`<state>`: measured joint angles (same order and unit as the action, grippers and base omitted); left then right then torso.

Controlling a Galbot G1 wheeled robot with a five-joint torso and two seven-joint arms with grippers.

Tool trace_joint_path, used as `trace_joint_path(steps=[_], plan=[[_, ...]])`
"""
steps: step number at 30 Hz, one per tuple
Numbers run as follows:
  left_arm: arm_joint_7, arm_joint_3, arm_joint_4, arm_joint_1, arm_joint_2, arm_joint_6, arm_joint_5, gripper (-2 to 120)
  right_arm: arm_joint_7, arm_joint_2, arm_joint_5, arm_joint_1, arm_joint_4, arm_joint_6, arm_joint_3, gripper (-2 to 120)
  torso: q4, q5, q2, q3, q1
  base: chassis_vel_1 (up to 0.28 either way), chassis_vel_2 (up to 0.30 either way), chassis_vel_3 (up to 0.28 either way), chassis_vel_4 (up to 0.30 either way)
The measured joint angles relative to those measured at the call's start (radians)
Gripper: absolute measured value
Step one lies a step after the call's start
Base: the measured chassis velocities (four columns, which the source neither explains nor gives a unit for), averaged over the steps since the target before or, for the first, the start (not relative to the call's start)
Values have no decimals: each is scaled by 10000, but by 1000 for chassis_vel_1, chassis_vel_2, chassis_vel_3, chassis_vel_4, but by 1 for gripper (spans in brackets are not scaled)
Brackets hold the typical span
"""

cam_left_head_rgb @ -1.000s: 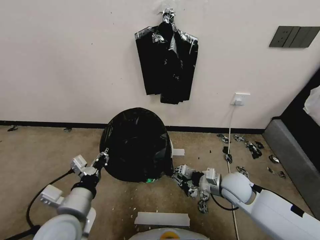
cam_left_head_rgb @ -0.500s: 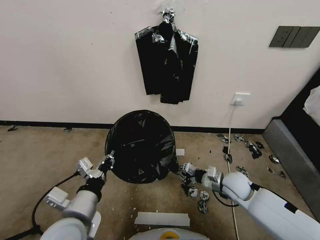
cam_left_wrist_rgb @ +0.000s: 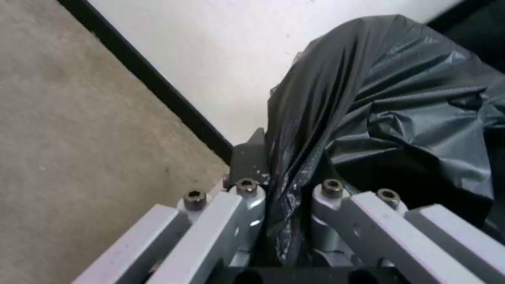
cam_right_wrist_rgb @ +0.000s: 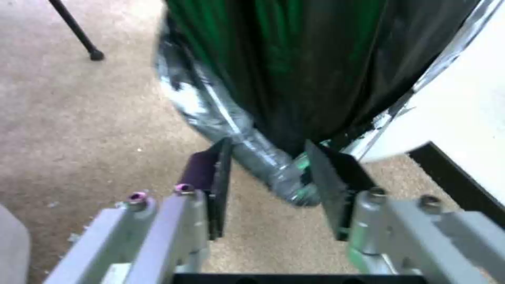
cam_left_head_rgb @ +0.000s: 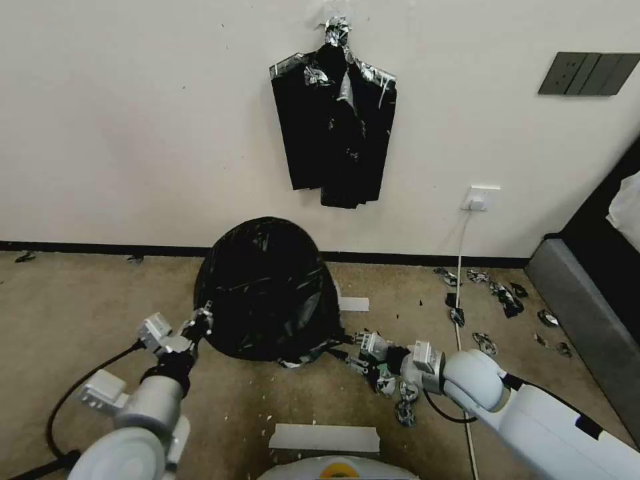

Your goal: Place a trash bag onto the trash bin.

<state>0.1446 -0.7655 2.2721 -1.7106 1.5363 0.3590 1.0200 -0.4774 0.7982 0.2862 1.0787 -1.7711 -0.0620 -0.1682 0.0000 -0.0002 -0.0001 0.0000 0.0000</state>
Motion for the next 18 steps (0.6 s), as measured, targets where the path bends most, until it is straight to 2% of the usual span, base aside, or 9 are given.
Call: trace_joint_path(steps=[3, 7, 8, 9, 10, 13, 14, 16, 18], plan=[[15, -113, -325, 146, -82, -16, -9, 7, -286, -154, -105, 574, -366, -165, 532, 61, 0, 1, 0, 0, 0, 0, 0, 0, 0], [17, -105, -467, 204, -109, -34, -109, 7, -292, -232, -188, 944, -487, -290, 955, 72, -1, 2, 1, 0, 0, 0, 0, 0, 0], [17, -92, -500, 208, -121, -41, -156, 7, -190, -236, -194, 1056, -513, -313, 1118, 74, 0, 2, 0, 0, 0, 0, 0, 0, 0], [17, -33, -560, 203, -168, -66, -280, 7, 352, -198, -194, 1299, -586, -332, 1575, 82, -1, 2, 1, 0, 0, 0, 0, 0, 0], [17, -33, -560, 203, -168, -66, -280, 7, 352, -198, -194, 1299, -586, -332, 1575, 82, -1, 2, 1, 0, 0, 0, 0, 0, 0], [-2, 364, -714, 33, -678, -211, -928, 7, 3051, 100, -118, 1383, -1316, -21, 2675, 97, -3, 2, 0, 0, 0, 0, 0, 0, 0], [-2, 364, -714, 33, -678, -211, -928, 7, 3051, 100, -118, 1383, -1316, -21, 2675, 97, -3, 2, 0, 0, 0, 0, 0, 0, 0], [-84, 688, -778, -171, -1231, -273, -1388, 7, 4703, 151, -7, 955, -2291, 574, 2909, 95, -1, 1, 1, 0, 0, 0, 0, 0, 0], [-171, 796, -794, -264, -1427, -307, -1580, 7, 5127, 148, 6, 729, -2688, 813, 2932, 90, 0, 0, 0, 0, 0, 0, 0, 0, 0]])
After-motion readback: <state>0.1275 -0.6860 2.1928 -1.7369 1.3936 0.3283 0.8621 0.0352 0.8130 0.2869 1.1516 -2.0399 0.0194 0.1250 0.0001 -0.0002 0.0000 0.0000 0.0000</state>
